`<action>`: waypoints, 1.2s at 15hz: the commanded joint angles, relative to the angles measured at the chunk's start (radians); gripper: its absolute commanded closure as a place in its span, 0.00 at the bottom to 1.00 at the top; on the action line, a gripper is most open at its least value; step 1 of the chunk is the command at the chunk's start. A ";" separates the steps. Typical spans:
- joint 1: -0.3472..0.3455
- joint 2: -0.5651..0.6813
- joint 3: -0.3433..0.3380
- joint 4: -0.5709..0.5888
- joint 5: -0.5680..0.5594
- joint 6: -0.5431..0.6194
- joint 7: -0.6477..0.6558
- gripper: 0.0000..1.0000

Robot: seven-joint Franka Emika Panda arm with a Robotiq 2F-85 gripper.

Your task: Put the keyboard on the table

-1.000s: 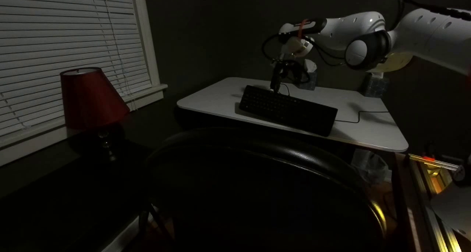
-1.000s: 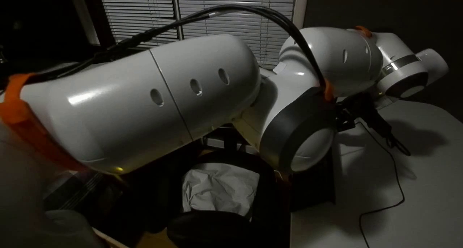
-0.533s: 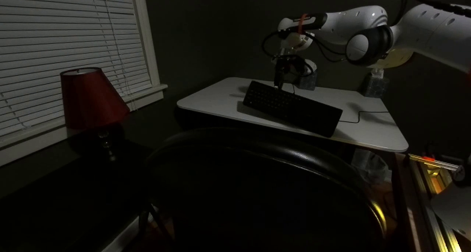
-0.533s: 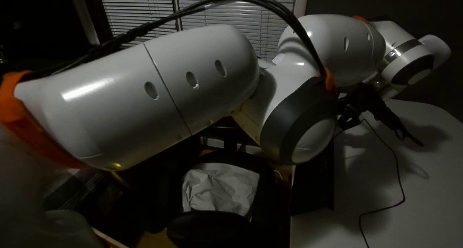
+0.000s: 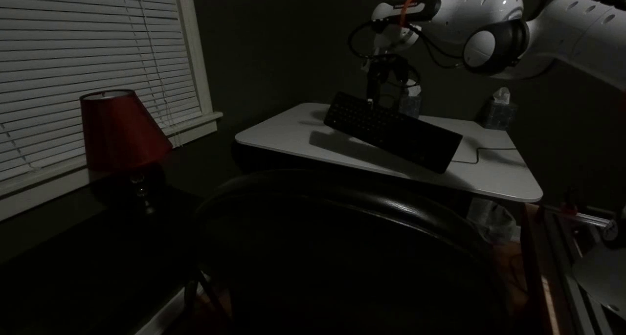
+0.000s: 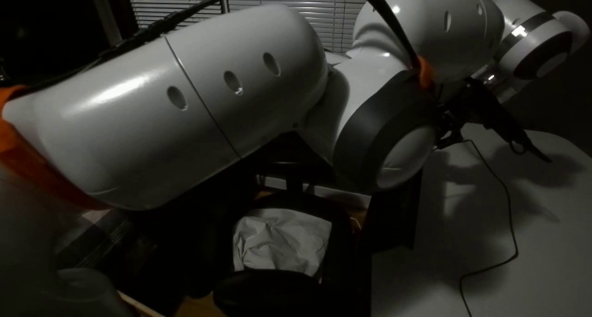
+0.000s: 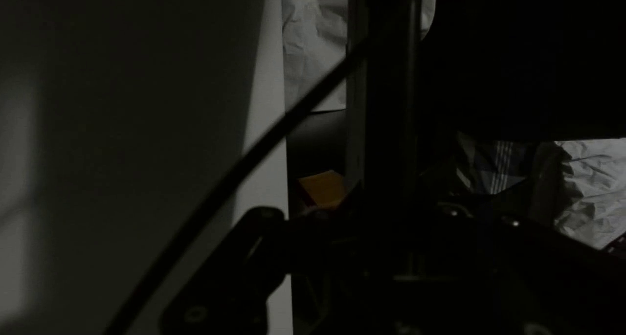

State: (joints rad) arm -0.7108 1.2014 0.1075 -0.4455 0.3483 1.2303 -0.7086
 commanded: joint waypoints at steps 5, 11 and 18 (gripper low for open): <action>0.003 -0.043 -0.035 0.000 -0.109 0.015 -0.006 0.95; 0.019 -0.015 -0.088 -0.004 -0.232 0.056 -0.080 0.95; 0.014 0.054 -0.109 0.007 -0.273 0.056 -0.110 0.95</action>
State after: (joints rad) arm -0.6978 1.2323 0.0100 -0.4547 0.0996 1.2941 -0.7966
